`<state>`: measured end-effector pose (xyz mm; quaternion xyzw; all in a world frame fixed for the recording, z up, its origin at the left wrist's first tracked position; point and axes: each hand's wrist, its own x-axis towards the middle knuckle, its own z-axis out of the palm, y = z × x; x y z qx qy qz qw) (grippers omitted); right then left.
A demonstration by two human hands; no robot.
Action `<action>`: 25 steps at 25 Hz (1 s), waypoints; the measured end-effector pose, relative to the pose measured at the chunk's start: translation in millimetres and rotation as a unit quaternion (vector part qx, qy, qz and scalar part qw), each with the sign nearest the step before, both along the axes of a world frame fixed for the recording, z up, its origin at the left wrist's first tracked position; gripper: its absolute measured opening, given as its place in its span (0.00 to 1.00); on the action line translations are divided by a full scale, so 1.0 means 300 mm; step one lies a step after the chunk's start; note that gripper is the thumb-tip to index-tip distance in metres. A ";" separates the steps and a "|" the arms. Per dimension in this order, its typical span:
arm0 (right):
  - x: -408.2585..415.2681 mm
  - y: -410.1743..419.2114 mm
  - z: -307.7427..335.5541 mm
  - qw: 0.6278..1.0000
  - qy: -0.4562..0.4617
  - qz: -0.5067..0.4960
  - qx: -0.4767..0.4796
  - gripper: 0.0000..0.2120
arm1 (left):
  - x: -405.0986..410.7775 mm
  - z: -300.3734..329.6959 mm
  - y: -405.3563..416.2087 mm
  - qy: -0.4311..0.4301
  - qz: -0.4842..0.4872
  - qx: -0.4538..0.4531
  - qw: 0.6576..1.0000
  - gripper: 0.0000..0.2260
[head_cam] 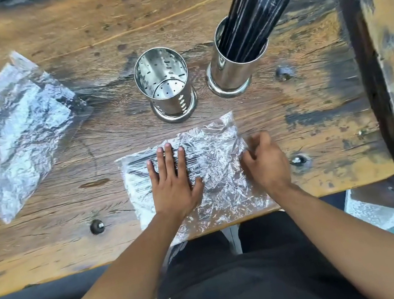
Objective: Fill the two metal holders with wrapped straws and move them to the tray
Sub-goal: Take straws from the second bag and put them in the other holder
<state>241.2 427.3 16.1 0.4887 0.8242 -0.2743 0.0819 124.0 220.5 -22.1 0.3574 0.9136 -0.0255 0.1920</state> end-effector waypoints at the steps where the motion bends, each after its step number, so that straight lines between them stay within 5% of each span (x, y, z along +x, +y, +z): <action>1: 0.002 0.017 -0.004 1.000 0.000 0.005 0.002 0.12 | 0.001 -0.020 0.005 0.008 0.002 0.009 1.000 0.39; 8: 0.000 0.058 -0.026 0.990 0.026 0.141 0.015 0.06 | 0.017 -0.113 0.003 0.057 0.009 0.026 0.998 0.40; 25: -0.048 0.193 -0.069 0.996 0.068 0.007 -0.061 0.10 | 0.009 -0.128 -0.008 0.059 0.008 0.046 0.997 0.40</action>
